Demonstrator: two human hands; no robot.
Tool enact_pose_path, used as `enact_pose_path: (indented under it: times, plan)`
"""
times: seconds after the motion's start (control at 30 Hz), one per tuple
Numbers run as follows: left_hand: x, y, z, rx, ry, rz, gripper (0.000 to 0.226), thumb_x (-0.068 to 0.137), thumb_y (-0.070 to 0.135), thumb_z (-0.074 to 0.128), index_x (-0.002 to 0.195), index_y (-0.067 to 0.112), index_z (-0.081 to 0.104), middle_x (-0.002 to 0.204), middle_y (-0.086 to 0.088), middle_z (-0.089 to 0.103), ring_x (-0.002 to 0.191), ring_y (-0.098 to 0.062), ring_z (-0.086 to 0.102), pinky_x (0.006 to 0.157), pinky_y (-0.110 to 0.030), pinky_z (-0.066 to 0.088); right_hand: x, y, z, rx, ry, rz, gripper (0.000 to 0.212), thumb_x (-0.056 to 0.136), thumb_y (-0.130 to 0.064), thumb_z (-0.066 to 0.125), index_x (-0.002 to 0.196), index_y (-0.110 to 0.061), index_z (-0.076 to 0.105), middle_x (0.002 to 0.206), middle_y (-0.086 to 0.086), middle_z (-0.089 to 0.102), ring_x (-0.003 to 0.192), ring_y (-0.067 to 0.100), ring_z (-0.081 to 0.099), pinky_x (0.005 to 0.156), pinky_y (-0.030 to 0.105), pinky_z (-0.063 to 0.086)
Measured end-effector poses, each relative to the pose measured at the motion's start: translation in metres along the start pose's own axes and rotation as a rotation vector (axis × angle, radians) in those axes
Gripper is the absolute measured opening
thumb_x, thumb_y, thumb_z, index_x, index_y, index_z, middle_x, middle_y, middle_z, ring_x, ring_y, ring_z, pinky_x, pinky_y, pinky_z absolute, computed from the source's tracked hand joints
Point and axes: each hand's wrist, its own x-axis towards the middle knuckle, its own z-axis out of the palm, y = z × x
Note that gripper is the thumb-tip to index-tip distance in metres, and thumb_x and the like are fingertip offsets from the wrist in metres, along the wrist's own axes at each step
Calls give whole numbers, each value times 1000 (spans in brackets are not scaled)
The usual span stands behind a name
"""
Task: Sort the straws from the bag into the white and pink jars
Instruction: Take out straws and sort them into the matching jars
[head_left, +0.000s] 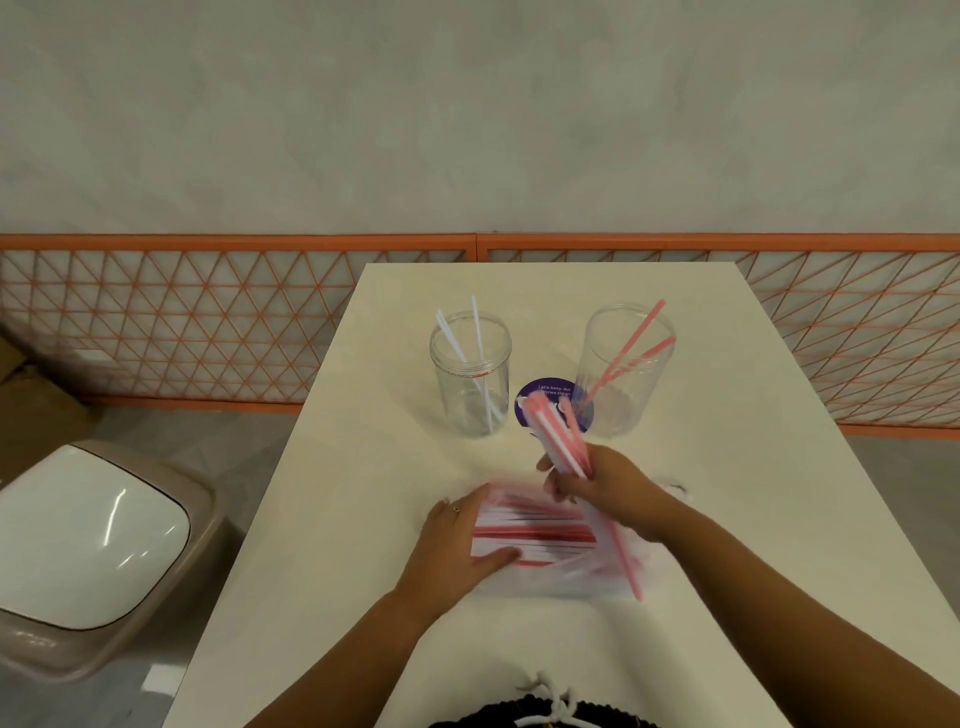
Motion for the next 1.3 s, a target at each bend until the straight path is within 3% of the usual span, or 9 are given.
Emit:
enact_pose_path:
  times: [0.07, 0.17, 0.3, 0.43, 0.53, 0.83, 1.13, 1.23, 1.3]
  plan:
    - [5, 5, -1, 84, 63, 11, 63, 81, 61, 40, 134, 27, 41, 135, 9, 51, 123, -6, 46, 108, -19, 14, -1, -10, -10, 282, 16, 3, 14, 90, -6, 57, 100, -12, 63, 84, 7, 70, 74, 16, 67, 76, 25, 53]
    - [13, 23, -7, 145, 204, 68, 47, 90, 54, 37, 121, 25, 56, 125, 8, 60, 114, -7, 54, 98, -22, 19, -1, -17, -19, 544, 59, 17, 15, 91, -9, 55, 105, -9, 63, 88, 7, 71, 84, 19, 68, 76, 26, 53]
    - [25, 53, -17, -128, 235, 78, 44, 89, 47, 36, 116, 21, 59, 114, 7, 65, 102, -3, 57, 95, -21, 40, 1, -20, -20, 752, 100, 47, 18, 90, -8, 56, 106, -8, 64, 93, 9, 73, 88, 21, 70, 77, 27, 55]
    - [41, 79, -27, -424, 204, 27, 25, 95, 31, 45, 116, 25, 57, 105, 14, 65, 100, 6, 58, 84, -5, 42, 2, -25, -13, 787, 101, 54, 17, 89, -6, 57, 104, -7, 65, 86, 6, 74, 80, 17, 72, 71, 24, 56]
    - [55, 98, -35, -641, 169, -40, 25, 94, 25, 49, 117, 21, 58, 100, 10, 66, 92, -6, 66, 85, -14, 50, 3, -29, -9, 776, 82, 43, 23, 88, -8, 59, 111, -8, 61, 91, 7, 73, 83, 17, 71, 70, 24, 57]
    - [82, 111, -41, -712, 77, -147, 20, 90, 17, 58, 107, 13, 68, 99, -13, 71, 90, -24, 69, 85, -41, 56, 13, -31, -7, 768, 32, 63, 29, 89, -12, 58, 118, -9, 59, 100, 10, 69, 86, 17, 71, 72, 25, 57]
    - [94, 104, -41, -831, 46, -252, 19, 95, 17, 51, 103, 13, 67, 94, -11, 72, 82, -24, 70, 63, -30, 59, 23, -24, -11, 789, -7, 120, 33, 89, -6, 58, 122, -10, 55, 94, 8, 67, 79, 15, 71, 68, 24, 56]
    - [104, 105, -48, -926, 94, -313, 20, 95, 19, 50, 99, 9, 67, 76, -9, 70, 56, -21, 63, 44, -24, 49, 26, -24, -13, 773, -33, 94, 28, 86, 0, 59, 114, -4, 60, 89, 10, 71, 77, 18, 70, 72, 25, 56]
    - [115, 107, -60, -952, 179, -276, 21, 95, 15, 49, 87, 8, 67, 68, -4, 68, 56, -20, 61, 52, -27, 51, 27, -23, -14, 793, -71, 55, 26, 85, 0, 59, 111, -1, 61, 87, 11, 71, 76, 19, 69, 75, 25, 55]
